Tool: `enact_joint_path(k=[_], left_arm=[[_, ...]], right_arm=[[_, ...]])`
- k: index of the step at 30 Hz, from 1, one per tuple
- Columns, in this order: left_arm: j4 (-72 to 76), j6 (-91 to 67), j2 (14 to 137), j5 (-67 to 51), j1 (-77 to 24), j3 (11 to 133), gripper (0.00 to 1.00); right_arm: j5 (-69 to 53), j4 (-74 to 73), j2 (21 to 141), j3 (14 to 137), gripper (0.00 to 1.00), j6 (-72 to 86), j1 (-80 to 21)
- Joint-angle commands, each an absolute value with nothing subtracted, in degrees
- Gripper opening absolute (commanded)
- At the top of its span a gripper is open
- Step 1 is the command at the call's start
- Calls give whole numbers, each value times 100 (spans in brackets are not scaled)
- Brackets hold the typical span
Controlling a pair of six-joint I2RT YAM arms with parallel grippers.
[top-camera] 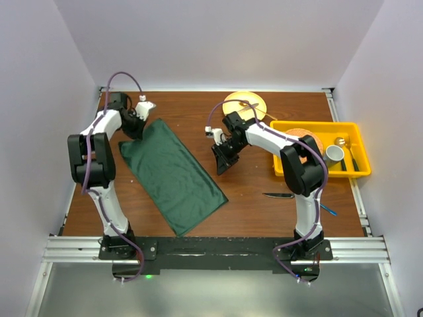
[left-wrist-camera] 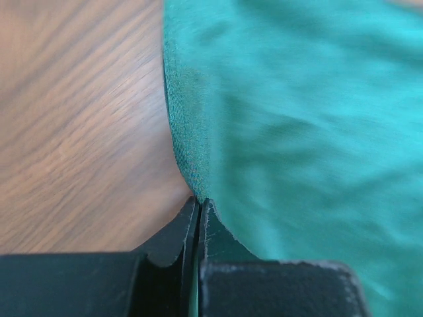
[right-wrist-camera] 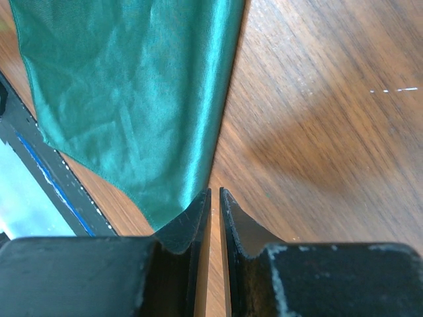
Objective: Fold the napkin into a case and place the utensils inside
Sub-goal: Pick up the rectangle-folded napkin at the center of the board, then fold the rectangle-folded napkin at the center of the board, then smooth out the square-folded napkin at the center of the board.
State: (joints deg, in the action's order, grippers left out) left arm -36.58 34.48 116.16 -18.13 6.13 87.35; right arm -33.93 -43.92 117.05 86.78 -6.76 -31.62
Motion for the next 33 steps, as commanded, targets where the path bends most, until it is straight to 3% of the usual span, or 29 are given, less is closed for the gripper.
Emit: enact_joint_path(k=[1,15,16,17,20,22,26,33], left_arm=[[-4120,3340,10259,-2329,-94,8544,0],[-4386,2505,8728,-3102,-2258,5889,0],[-4394,2479,8701,-3207,-2372,5802,3],[-4421,2496,8684,-3330,-2399,5705,16],[-4833,2873,8579,-3884,-2391,5817,42],[-5166,3171,8412,-4104,-2243,6115,53],[-5528,3436,8349,-4719,-1338,6810,57],[-4510,2822,8910,-3553,-422,6689,55]], right_arm=[[-3340,-4447,11540,8666,14,-721,-3033],[-3270,-4605,11566,8745,16,-800,-2698],[-3270,-4640,11575,8754,16,-809,-2698],[-3278,-4658,11584,8763,17,-826,-2707],[-3278,-4685,11549,8780,18,-861,-2707],[-3304,-4711,11540,8807,19,-888,-2707],[-3471,-4755,11575,8903,22,-897,-2716],[-3770,-4536,11601,9070,24,-668,-3031]])
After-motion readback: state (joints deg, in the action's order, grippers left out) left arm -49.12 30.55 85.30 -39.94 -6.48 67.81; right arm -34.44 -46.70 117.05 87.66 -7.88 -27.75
